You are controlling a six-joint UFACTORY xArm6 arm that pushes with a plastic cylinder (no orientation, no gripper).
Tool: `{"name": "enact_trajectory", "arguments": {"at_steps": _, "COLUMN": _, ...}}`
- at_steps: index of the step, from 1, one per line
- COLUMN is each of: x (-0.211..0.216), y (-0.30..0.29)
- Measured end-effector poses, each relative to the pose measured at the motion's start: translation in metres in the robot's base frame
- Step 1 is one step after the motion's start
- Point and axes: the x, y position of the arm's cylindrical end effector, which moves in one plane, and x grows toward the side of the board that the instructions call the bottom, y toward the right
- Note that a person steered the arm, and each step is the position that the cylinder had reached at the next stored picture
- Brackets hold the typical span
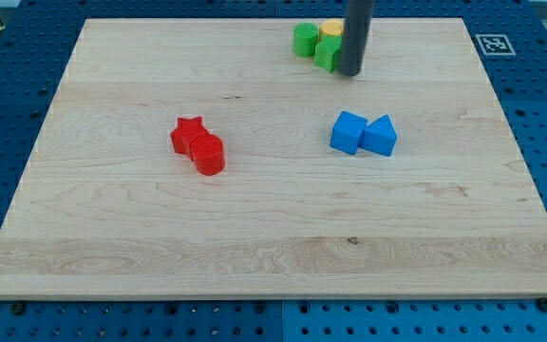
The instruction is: Push the green star into the green circle
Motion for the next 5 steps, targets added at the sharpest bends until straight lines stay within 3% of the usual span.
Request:
{"name": "enact_trajectory", "arguments": {"at_steps": 3, "x": -0.007, "y": 0.032}}
{"name": "enact_trajectory", "arguments": {"at_steps": 5, "x": -0.018, "y": 0.001}}
